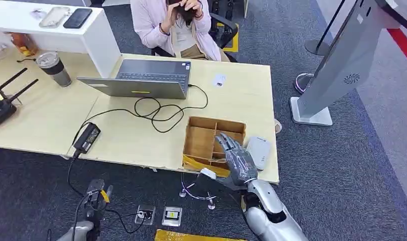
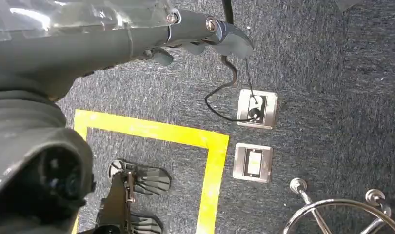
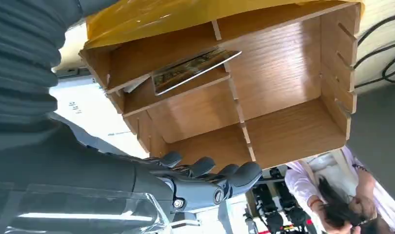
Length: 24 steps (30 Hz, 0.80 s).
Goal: Pass the card to the sensor for recognition and then transmit it.
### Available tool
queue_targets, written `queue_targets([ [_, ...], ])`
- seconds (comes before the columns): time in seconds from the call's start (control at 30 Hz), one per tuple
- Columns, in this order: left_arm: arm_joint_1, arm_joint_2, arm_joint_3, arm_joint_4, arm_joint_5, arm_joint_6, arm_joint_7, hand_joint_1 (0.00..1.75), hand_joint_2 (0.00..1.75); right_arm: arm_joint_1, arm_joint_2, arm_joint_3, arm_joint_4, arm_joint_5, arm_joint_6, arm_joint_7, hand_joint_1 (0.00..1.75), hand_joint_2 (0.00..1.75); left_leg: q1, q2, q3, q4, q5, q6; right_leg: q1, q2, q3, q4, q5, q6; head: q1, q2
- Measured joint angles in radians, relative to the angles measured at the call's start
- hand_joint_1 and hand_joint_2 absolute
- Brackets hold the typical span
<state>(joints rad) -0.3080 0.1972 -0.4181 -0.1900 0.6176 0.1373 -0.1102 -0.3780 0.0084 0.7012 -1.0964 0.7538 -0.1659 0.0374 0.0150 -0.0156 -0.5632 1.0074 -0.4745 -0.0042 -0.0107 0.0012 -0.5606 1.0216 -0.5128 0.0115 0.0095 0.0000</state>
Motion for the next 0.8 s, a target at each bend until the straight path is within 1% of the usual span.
queue_targets([
  [0.1, 0.0, 0.0, 0.0, 0.0, -0.003, 0.001, 0.0, 0.0, 0.0, -0.001, 0.002, 0.0, 0.006, 0.0, -0.001, -0.002, 0.0, 1.75, 0.0, 0.0, 0.0, 0.0, 0.0, 0.0, 0.0, 0.0, 0.0, 0.0, 0.0, 0.0, 0.0, 0.0],
  [0.13, 0.0, 0.0, 0.0, 0.0, -0.003, 0.002, 0.0, 0.0, 0.0, -0.001, 0.002, 0.0, 0.007, 0.001, -0.001, -0.002, 1.66, 1.75, 0.0, 0.0, 0.0, 0.0, 0.0, 0.0, 0.0, 0.0, 0.0, 0.0, 0.0, 0.0, 0.0, 0.0],
  [0.2, 0.0, 0.0, 0.0, 0.0, -0.003, 0.002, 0.0, 0.0, 0.0, -0.001, 0.002, 0.0, 0.012, 0.001, -0.001, -0.001, 1.69, 1.75, 0.0, 0.0, 0.0, 0.0, 0.0, 0.0, 0.0, 0.0, 0.0, 0.0, 0.0, 0.0, 0.0, 0.0],
  [0.23, 0.0, 0.0, 0.001, 0.0, -0.003, 0.002, 0.0, 0.0, 0.0, -0.001, 0.002, 0.0, 0.014, 0.001, -0.001, -0.001, 1.75, 1.75, 0.0, 0.0, 0.0, 0.0, 0.0, 0.0, 0.0, 0.0, 0.0, 0.0, 0.0, 0.0, 0.0, 0.0],
  [0.43, 0.0, 0.0, 0.003, 0.0, -0.005, 0.0, 0.0, 0.0, 0.0, -0.001, 0.005, 0.003, 0.031, 0.007, -0.001, -0.008, 1.75, 1.75, 0.0, 0.0, 0.0, 0.0, 0.0, 0.0, 0.0, 0.0, 0.0, 0.0, 0.0, 0.0, 0.0, 0.0],
  [0.47, 0.0, 0.0, 0.004, 0.0, -0.006, 0.0, 0.0, 0.0, 0.0, -0.001, 0.005, 0.006, 0.034, 0.009, -0.001, -0.008, 0.0, 1.75, 0.0, 0.0, 0.0, 0.0, 0.0, 0.0, 0.0, 0.0, 0.0, 0.0, 0.0, 0.0, 0.0, 0.0],
  [0.8, 0.0, 0.0, 0.018, 0.0, -0.009, 0.0, 0.0, 0.0, 0.0, -0.006, 0.007, 0.014, 0.061, 0.011, -0.006, -0.009, 0.0, 1.75, 0.0, 0.0, 0.0, 0.0, 0.0, 0.0, 0.0, 0.0, 0.0, 0.0, 0.0, 0.0, 0.0, 0.0],
])
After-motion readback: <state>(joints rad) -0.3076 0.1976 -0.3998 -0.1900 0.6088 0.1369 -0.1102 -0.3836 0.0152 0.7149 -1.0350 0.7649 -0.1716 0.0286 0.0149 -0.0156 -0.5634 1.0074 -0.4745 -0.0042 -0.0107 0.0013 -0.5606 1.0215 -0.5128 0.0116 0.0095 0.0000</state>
